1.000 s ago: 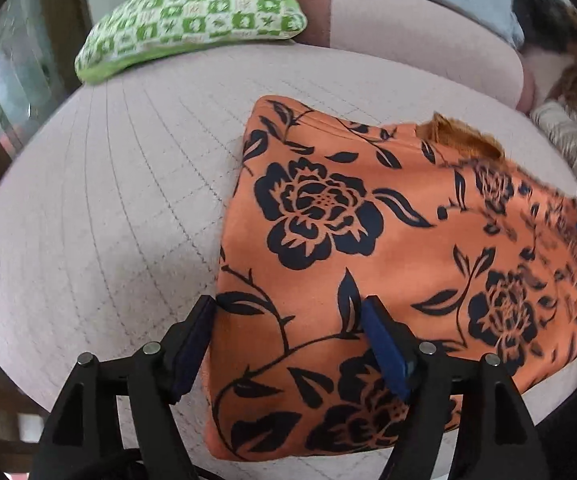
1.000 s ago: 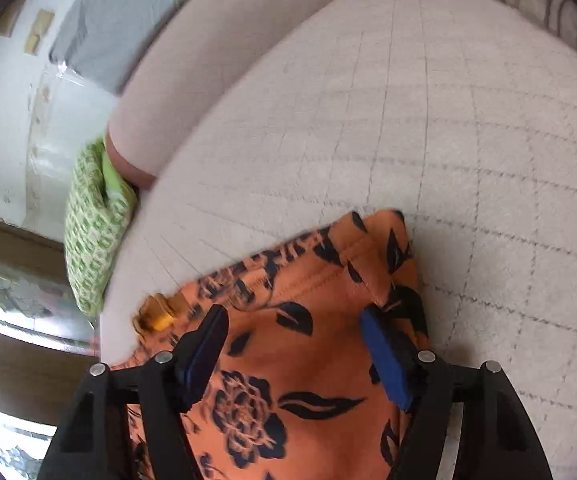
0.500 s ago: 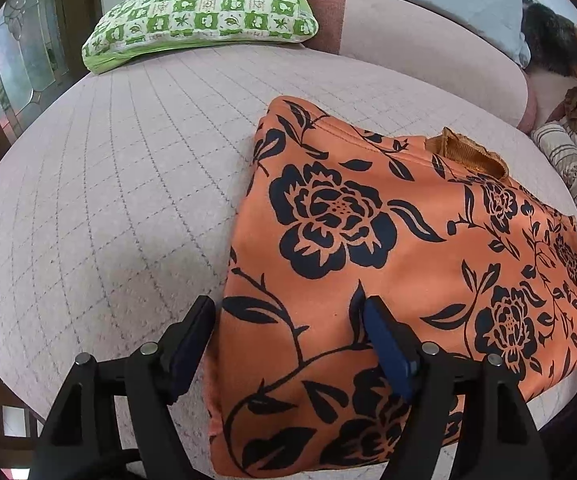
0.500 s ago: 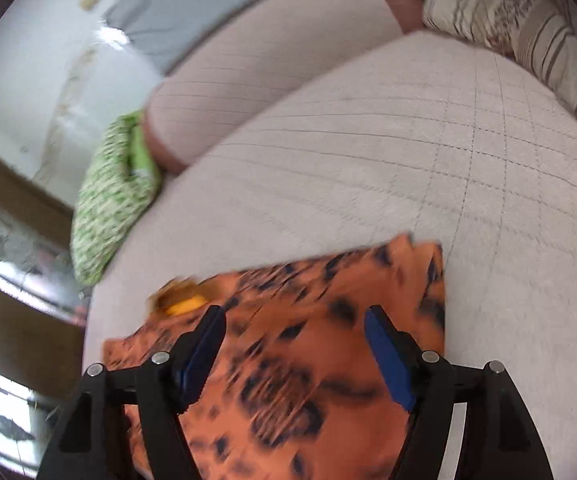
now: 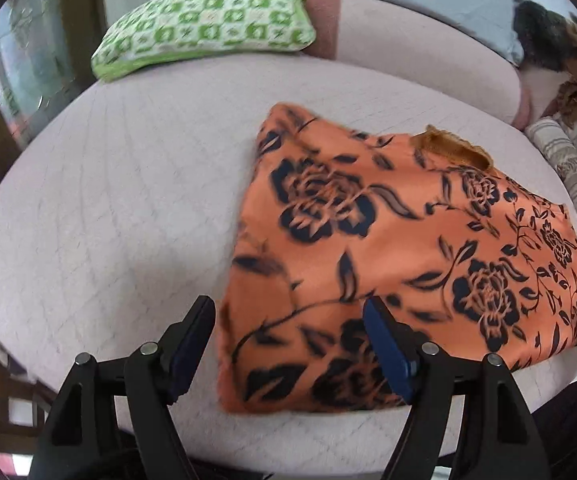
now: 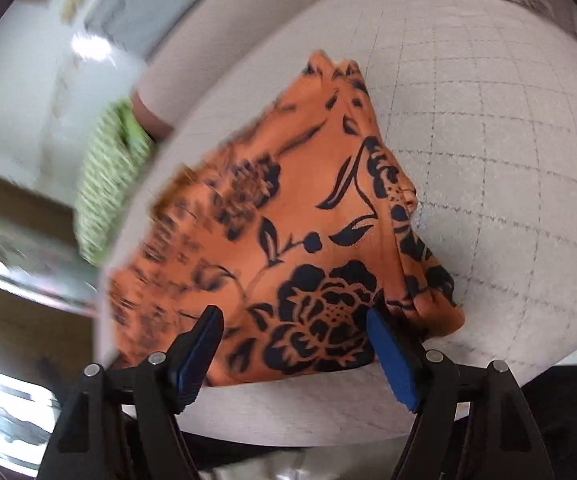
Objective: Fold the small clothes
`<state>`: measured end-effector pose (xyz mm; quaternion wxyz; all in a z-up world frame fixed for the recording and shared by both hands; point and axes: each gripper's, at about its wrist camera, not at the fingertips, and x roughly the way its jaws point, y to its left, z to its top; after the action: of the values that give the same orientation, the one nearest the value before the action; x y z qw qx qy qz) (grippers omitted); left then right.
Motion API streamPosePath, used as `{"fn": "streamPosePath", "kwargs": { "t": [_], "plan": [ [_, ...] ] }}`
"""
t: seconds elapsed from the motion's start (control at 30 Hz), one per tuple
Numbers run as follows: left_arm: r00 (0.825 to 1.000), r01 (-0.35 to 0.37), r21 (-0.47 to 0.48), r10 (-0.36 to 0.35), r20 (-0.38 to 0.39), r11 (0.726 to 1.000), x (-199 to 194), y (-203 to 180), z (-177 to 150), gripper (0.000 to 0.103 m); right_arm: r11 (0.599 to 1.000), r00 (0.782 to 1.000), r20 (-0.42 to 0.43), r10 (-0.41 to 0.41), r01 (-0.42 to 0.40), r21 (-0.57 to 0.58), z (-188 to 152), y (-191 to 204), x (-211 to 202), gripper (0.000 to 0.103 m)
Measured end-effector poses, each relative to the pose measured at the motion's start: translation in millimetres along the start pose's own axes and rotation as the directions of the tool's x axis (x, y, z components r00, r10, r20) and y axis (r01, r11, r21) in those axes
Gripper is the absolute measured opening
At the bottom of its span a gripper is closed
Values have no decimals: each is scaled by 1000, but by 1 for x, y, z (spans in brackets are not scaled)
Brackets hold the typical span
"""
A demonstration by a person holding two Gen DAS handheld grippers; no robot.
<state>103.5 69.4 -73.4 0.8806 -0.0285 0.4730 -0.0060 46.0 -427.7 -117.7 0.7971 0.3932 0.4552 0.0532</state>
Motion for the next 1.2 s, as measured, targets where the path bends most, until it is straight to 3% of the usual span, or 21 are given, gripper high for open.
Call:
{"fn": "streamPosePath", "kwargs": {
  "t": [0.1,0.13,0.17,0.23,0.27,0.3,0.43,0.5,0.53,0.57,0.6,0.7,0.8,0.93,1.07,1.13,1.2],
  "plan": [
    [998,42,-60,-39,43,997,-18,11,-4,77,995,997,48,63,-59,-83,2,17,-22,77],
    [998,46,-56,-43,49,997,-19,11,-4,77,992,996,66,65,-57,-113,5,20,-26,82],
    [999,32,-37,-30,39,999,-17,9,-5,77,992,996,72,54,-46,-114,6,18,-25,88],
    [1000,-6,-24,6,-23,1000,1,10,-7,77,999,999,42,-31,32,-34,10,-11,-8,87],
    [997,-22,-48,19,-69,999,11,15,-9,76,1000,1000,24,-15,15,10,10,-20,-3,87],
    [998,3,-102,-10,-67,995,12,23,-11,74,999,998,61,27,-29,37,8,-23,-10,87],
    [1000,11,-118,-10,7,993,-7,23,-6,71,993,987,133,92,-82,-79,6,4,-40,87],
    [998,-46,-115,42,-39,992,2,23,-6,72,988,988,118,100,-85,-125,4,10,-35,88],
    [994,-65,-141,52,-91,988,11,28,-7,73,993,994,99,54,-43,-111,5,1,-25,88],
    [995,-49,-178,32,-96,983,12,33,-7,73,999,999,41,-7,9,-52,6,-14,-9,87],
    [995,-57,-199,39,-96,978,6,35,-5,72,1000,999,35,19,-19,-12,6,-19,-5,86],
    [999,-48,-212,47,-6,976,-19,32,3,72,998,992,109,60,-56,-40,13,1,-31,86],
    [997,-42,-139,51,55,989,-29,13,12,72,985,987,119,110,-93,-143,28,34,-37,86],
    [1000,-8,-83,10,25,996,-19,-9,9,72,968,983,12,183,-178,-176,70,60,-1,87],
    [1000,-13,-51,13,-19,999,-7,-21,0,72,969,978,-48,204,-208,-131,108,56,44,87],
    [1000,-19,-38,18,-25,999,-8,-23,-10,72,989,987,-79,143,-145,-29,127,26,75,86],
    [1000,-16,-29,15,-25,999,-11,-22,-15,72,977,977,-61,202,-197,83,132,9,83,86]
  ]
}}
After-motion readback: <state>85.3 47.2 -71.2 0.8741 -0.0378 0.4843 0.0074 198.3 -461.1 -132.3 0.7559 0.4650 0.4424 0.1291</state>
